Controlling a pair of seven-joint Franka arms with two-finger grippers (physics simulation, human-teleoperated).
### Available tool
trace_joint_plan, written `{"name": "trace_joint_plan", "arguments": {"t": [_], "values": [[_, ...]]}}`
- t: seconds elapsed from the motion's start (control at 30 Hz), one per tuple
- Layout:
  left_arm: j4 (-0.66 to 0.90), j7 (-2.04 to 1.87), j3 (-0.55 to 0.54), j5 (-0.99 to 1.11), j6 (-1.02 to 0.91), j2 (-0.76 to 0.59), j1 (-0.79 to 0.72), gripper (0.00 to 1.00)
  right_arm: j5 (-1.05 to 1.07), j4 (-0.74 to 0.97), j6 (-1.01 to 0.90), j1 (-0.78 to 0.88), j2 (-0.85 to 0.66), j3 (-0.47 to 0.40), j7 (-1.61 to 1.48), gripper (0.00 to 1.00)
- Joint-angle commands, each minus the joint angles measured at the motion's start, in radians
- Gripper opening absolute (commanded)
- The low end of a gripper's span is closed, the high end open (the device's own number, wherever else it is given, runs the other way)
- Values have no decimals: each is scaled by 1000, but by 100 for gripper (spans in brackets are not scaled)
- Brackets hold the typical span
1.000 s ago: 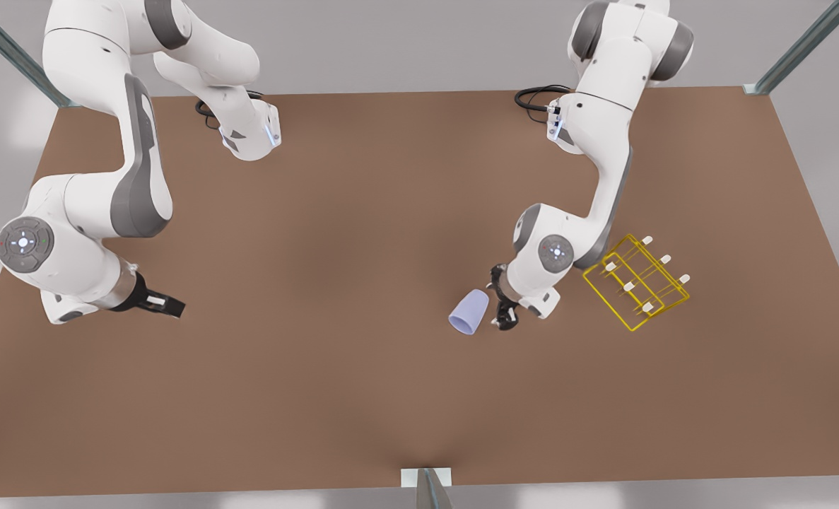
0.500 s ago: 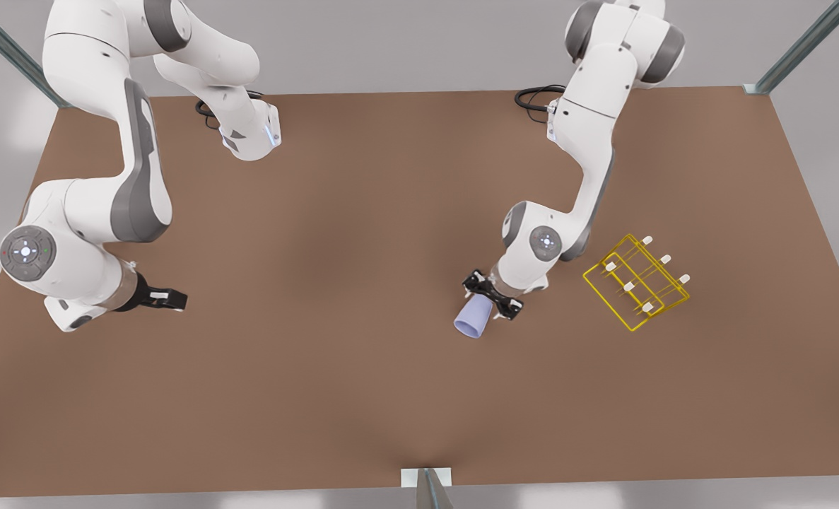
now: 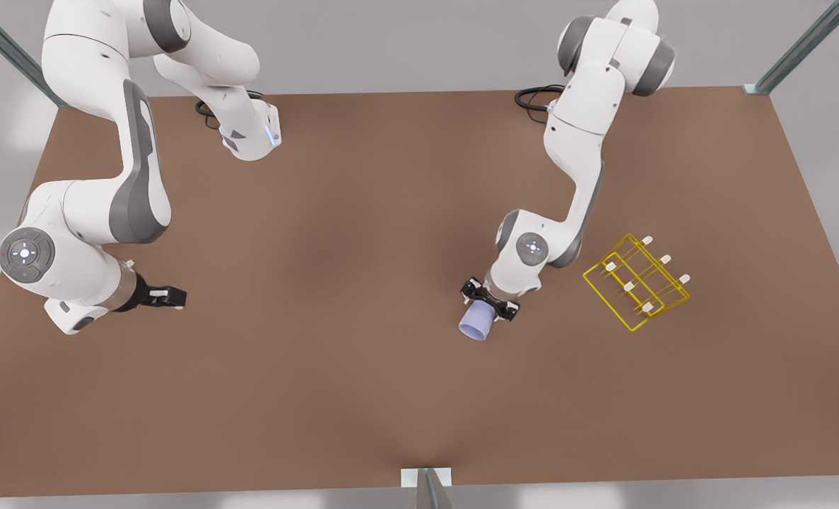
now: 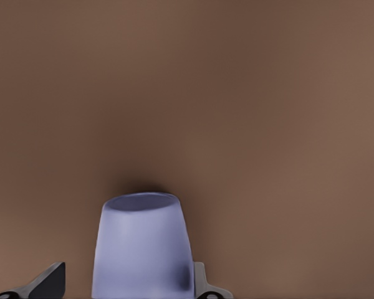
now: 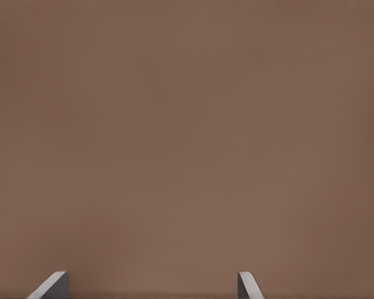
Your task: Place the cup on the cup holder
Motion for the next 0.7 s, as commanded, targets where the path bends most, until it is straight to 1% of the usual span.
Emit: {"name": "trace_joint_plan", "arguments": {"t": [0.0, 0.27, 0.33, 0.37, 0.4, 0.43, 0.53, 0.6, 0.63, 0.67], "values": [[7, -461, 0, 5, 35, 13, 1, 100, 1, 0, -1, 0, -1, 0, -61, 100], [24, -461, 0, 1, 41, 59, -1, 100, 1, 0, -1, 0, -1, 0, -60, 100], [25, -462, 0, 1, 41, 64, -1, 94, 1, 0, -1, 0, -1, 0, -60, 100], [25, -462, -2, 1, 41, 67, -1, 94, 1, 0, -1, 0, -1, 0, -60, 100], [25, -462, -2, 1, 41, 67, -2, 88, 1, 0, -1, 2, -1, 0, -58, 100], [30, -462, -2, 1, 40, 67, -2, 76, 1, 0, -1, 0, -1, 0, -60, 100], [31, -462, -2, 1, 35, 64, -2, 75, 1, 0, -1, 2, -1, 0, -58, 100], [39, -456, 0, 12, 20, 30, -2, 75, 1, 0, -1, 2, -1, 0, -58, 100], [37, -419, 0, 16, -26, -13, -2, 75, 1, 0, -1, 2, -1, 0, -58, 100], [37, -327, 3, 65, -173, -88, -2, 75, 1, 0, 1, 2, -1, 0, -58, 100]]}}
